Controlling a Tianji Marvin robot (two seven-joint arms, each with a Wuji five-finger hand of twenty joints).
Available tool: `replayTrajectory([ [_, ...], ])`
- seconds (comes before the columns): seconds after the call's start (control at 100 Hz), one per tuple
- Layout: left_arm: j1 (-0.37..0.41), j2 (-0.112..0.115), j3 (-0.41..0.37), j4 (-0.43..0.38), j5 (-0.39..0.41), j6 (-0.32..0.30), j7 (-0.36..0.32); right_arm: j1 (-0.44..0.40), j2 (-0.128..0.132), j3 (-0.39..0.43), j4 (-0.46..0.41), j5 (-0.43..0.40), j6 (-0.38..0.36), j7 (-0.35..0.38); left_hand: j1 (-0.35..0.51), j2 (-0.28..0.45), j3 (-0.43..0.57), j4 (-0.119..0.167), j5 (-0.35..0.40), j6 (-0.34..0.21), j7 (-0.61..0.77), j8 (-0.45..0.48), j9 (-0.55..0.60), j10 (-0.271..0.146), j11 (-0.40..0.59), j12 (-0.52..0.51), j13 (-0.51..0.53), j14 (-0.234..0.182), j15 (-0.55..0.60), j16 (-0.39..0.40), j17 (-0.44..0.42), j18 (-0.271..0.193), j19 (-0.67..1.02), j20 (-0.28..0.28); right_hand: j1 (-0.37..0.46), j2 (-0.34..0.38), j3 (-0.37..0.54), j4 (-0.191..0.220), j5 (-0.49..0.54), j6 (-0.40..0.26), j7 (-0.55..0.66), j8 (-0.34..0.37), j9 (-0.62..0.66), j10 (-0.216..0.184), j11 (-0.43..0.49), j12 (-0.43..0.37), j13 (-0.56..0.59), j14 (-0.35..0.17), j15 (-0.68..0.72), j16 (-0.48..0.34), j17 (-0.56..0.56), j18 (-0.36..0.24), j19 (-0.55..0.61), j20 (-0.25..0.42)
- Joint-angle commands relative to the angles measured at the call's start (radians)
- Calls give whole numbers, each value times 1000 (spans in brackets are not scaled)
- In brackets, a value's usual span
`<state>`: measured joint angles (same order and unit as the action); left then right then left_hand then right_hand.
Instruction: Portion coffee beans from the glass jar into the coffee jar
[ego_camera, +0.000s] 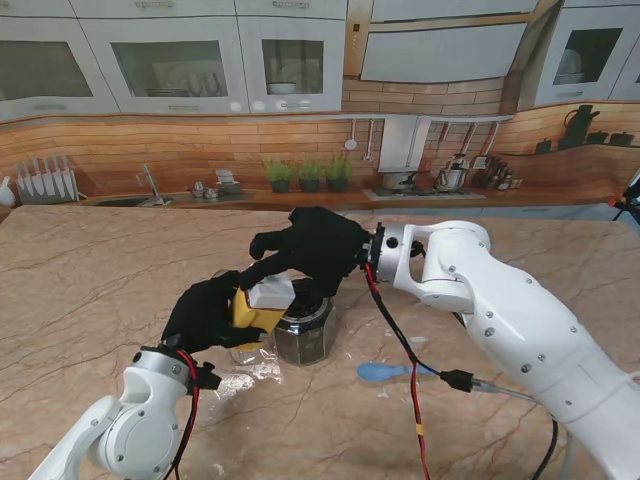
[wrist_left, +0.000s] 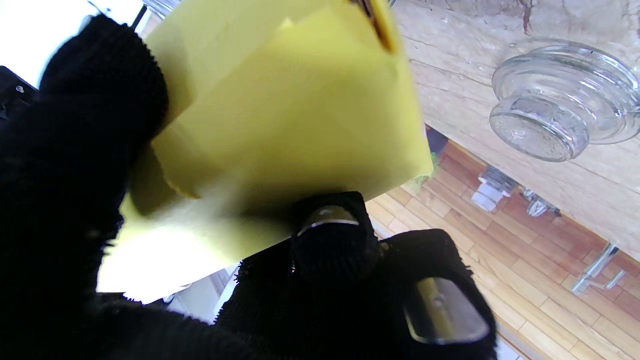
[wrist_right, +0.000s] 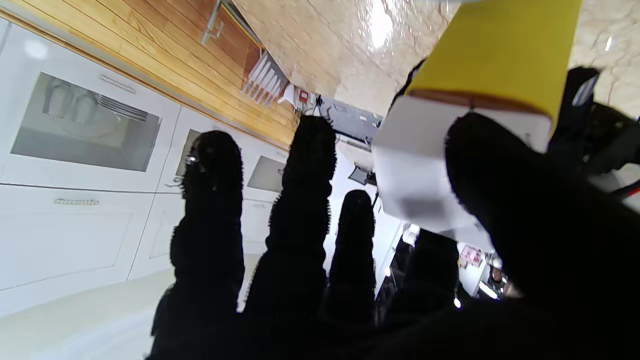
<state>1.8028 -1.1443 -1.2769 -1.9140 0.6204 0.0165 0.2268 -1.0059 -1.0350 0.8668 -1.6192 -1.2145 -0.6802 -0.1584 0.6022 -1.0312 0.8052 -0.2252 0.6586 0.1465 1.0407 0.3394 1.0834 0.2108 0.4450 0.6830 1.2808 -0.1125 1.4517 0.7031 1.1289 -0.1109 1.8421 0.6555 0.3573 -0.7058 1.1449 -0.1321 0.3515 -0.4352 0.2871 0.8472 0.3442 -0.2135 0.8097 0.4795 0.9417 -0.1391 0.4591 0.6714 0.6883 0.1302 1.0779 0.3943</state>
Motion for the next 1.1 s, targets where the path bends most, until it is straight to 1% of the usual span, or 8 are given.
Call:
replayTrajectory([
  [0.0,7,-4,1,-5,-2,-1,1,5,-17,-13,14,14,13,-13,200,163,327,169,110,-218,223,67,152,-70,112,50,-5,71,-17,-3,-21,-113,214,-1,11,0,-16,-28,96,-52,195,46,42,-21,20,22,35,-19,19,14,19,-3,20,-12],
  [0.23,7,-4,3,-5,-5,1,2,17,-33,-45,27,67,56,-13,201,162,328,169,110,-219,223,67,152,-71,112,50,-5,71,-17,-3,-21,-112,214,-1,-66,107,-189,-163,205,-26,678,-207,147,5,34,63,89,8,51,42,31,23,33,-6],
  [0.35,7,-4,3,-5,-5,1,3,9,-40,-52,17,121,101,40,200,164,328,168,110,-218,222,66,152,-70,112,49,-5,71,-18,-3,-21,-112,214,-1,-279,347,-370,16,360,93,694,-114,161,45,26,75,76,42,69,56,-2,65,44,13],
  [0.57,5,-6,3,-5,-7,1,7,-8,-48,-70,-19,178,225,111,200,163,328,168,111,-216,223,66,153,-69,113,50,-5,70,-17,-3,-21,-112,214,-1,-592,558,-512,71,473,187,651,-103,215,114,-8,82,44,95,108,67,-33,98,84,23],
  [0.69,5,-5,0,-4,-8,-1,7,-36,-45,-39,-52,195,244,145,200,163,329,169,111,-218,223,66,153,-68,113,50,-5,69,-16,-3,-21,-113,215,-1,-691,611,-501,80,225,255,385,-201,155,154,-78,61,-4,115,100,60,-82,126,82,29],
  [0.85,6,-5,-4,-4,-10,-3,6,-85,-21,59,-122,205,188,269,199,163,329,168,111,-218,223,66,153,-69,113,49,-5,71,-15,-3,-21,-113,215,0,-438,580,-543,93,-258,213,23,-258,3,159,-189,26,-91,131,27,44,-185,170,28,64],
  [0.98,6,-5,-5,-4,-9,-5,5,-99,-6,123,-130,189,86,303,201,161,330,168,111,-217,223,66,153,-69,113,49,-5,71,-16,-3,-21,-113,215,0,-65,440,-527,120,-208,19,-311,-260,-156,128,-199,8,-137,98,-43,19,-213,136,-22,73],
  [1.09,5,-5,-4,-6,-10,-6,3,-80,0,129,-106,91,8,239,200,161,329,168,111,-217,224,67,153,-70,113,50,-5,70,-16,-3,-21,-113,215,0,-33,245,-68,78,-203,-8,-302,-340,-159,134,-284,-76,-142,55,-42,7,-152,62,-17,56],
])
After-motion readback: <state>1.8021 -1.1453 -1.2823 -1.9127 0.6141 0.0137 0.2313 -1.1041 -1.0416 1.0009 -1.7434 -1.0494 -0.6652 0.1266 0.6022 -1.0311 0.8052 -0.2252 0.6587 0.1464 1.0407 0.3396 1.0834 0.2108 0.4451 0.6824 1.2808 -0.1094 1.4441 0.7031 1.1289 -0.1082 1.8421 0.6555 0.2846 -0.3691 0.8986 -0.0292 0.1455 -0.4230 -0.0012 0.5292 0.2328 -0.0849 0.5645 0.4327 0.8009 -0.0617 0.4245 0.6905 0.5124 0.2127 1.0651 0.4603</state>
